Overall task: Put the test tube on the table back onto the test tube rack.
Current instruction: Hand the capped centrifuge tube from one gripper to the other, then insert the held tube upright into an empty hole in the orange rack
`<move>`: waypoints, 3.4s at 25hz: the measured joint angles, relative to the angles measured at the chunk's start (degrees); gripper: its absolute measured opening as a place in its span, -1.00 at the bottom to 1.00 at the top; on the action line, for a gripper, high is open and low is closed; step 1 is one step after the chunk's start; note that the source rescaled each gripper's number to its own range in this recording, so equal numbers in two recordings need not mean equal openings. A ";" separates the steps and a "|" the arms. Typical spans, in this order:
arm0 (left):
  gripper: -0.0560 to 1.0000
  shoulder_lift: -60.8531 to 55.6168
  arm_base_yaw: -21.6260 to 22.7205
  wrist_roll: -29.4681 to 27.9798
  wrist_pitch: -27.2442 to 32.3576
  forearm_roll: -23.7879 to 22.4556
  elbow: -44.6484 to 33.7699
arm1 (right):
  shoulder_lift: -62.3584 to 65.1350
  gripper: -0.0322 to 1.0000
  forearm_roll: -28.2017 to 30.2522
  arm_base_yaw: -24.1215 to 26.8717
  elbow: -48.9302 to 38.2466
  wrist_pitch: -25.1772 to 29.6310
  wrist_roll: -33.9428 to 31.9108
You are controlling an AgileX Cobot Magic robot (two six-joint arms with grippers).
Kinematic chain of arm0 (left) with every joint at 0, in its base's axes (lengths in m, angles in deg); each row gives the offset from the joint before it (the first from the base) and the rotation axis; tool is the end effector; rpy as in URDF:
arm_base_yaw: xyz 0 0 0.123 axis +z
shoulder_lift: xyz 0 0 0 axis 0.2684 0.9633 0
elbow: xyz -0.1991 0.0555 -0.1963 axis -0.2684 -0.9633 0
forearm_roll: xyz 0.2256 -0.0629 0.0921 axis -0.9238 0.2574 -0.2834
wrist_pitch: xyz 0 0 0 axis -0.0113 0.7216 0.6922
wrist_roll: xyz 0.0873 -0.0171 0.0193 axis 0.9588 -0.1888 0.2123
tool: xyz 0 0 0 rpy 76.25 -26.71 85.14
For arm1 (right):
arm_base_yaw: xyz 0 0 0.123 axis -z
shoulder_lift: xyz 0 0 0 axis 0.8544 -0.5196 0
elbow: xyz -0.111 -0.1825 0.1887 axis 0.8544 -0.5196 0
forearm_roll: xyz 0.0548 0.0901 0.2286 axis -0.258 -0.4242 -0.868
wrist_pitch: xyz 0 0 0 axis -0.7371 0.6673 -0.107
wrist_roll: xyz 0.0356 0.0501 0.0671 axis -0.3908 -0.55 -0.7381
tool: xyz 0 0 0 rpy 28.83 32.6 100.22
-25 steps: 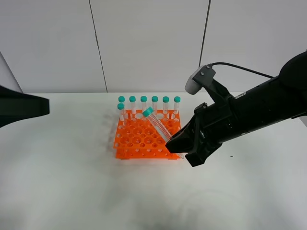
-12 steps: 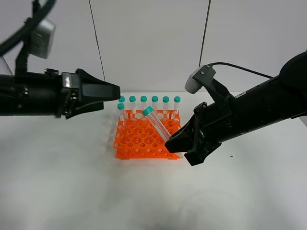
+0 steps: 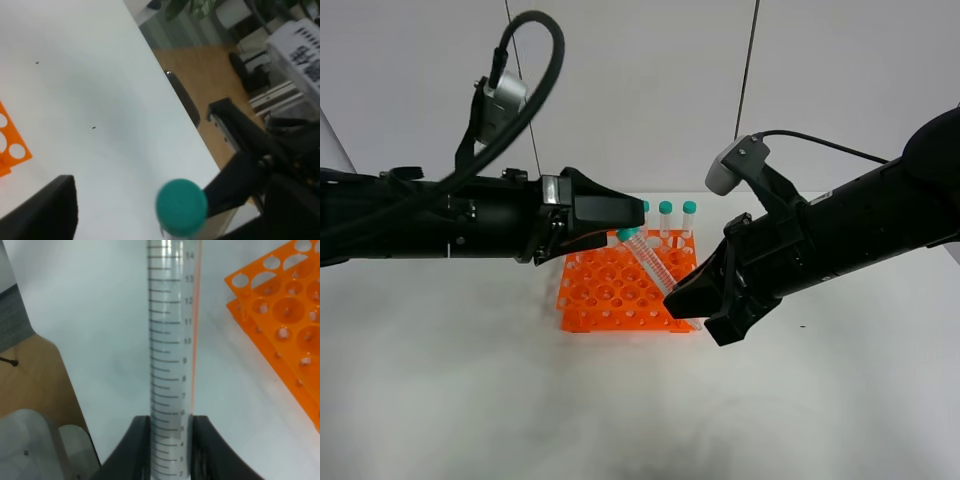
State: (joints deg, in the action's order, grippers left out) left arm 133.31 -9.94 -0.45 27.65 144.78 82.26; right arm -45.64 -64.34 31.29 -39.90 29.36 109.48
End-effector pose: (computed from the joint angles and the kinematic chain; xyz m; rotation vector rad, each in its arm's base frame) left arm 0.2351 -0.1676 0.2470 0.3260 2.1757 -1.1562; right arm 0.2143 0.1654 0.2574 -1.1955 2.1640 0.7537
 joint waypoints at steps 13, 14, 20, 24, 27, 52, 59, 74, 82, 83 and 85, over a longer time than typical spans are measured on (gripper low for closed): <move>0.62 1.65 -2.46 0.13 0.53 0.26 2.45 | 0.00 -0.93 -0.49 0.00 0.00 -1.24 -0.35; 0.61 1.65 -2.46 0.13 0.58 0.26 2.45 | 0.00 -0.93 -0.70 0.00 0.00 -1.29 -0.41; 0.26 1.65 -2.46 0.13 0.64 0.26 2.45 | 0.00 -0.93 -1.25 0.00 0.00 -1.29 -0.41; -0.25 1.65 -2.46 0.13 0.49 0.26 2.45 | 0.00 -0.93 -1.27 0.00 0.00 -1.16 -0.41; -0.89 1.71 -2.46 0.06 -0.17 0.26 2.45 | 0.00 -0.93 -1.53 0.00 0.00 -1.11 -0.41; -0.88 1.71 -2.46 0.00 0.74 0.26 2.45 | -0.05 0.99 13.97 0.00 17.65 15.43 -21.12; -0.88 1.71 -2.46 0.00 0.64 0.26 2.45 | -0.05 0.99 32.69 0.23 28.10 20.04 -36.92; -0.88 1.71 -2.46 0.00 0.51 0.26 2.45 | -0.05 0.99 49.40 25.87 28.52 23.41 -56.96; -0.88 1.71 -2.46 0.00 0.51 0.26 2.45 | 0.36 0.99 49.11 29.14 26.77 27.41 -57.20; -0.88 1.71 -2.46 0.00 0.51 0.26 2.45 | 0.99 0.99 49.11 29.14 25.70 27.36 -57.20; -0.88 1.71 -2.46 0.00 0.51 0.26 2.45 | 3.39 0.99 48.95 29.14 22.02 27.35 -57.26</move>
State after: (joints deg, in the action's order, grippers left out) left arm 135.02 -12.40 -0.44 28.16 145.04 84.71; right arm -42.25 -15.39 60.43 -17.88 56.71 52.22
